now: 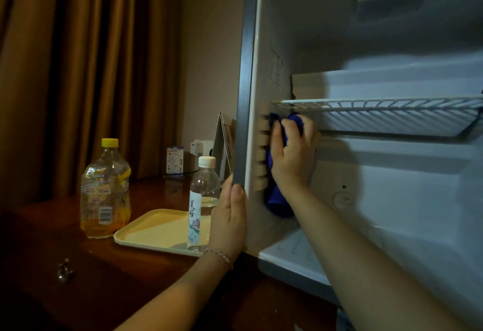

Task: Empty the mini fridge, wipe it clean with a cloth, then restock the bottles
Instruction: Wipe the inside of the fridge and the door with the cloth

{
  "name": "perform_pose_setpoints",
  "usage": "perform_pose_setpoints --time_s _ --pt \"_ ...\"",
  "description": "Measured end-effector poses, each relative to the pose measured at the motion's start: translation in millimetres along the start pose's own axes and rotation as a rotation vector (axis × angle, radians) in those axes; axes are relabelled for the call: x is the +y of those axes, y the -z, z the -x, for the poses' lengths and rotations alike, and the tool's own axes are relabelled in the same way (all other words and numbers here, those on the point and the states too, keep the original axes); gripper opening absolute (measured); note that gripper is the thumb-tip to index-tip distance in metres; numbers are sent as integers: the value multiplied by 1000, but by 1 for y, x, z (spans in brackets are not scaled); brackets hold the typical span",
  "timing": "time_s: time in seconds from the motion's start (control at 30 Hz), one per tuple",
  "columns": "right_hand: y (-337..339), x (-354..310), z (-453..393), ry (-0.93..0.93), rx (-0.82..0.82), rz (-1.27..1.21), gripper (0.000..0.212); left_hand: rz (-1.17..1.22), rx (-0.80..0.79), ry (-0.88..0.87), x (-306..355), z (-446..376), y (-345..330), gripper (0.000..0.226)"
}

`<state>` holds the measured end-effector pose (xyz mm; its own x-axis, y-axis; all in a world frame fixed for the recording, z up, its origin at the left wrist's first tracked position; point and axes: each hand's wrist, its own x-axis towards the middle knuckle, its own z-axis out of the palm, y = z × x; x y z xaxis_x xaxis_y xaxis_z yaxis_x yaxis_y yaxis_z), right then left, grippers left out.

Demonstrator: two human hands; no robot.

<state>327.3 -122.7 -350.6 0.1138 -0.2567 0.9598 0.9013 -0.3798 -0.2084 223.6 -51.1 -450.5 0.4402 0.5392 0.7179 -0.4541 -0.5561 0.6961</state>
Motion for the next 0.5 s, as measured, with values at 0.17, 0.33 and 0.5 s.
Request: perform_pose_setpoints --time_s 0.17,0.33,0.5 --pt "-1 17 0 -132 -75 -26 41 22 2 -6 3 2 0 61" --pt "5 8 10 -284 -126 11 42 47 -14 -27 11 4 3 35" --pt "26 -17 40 -222 -159 -52 30 84 -33 -6 12 4 4 43"
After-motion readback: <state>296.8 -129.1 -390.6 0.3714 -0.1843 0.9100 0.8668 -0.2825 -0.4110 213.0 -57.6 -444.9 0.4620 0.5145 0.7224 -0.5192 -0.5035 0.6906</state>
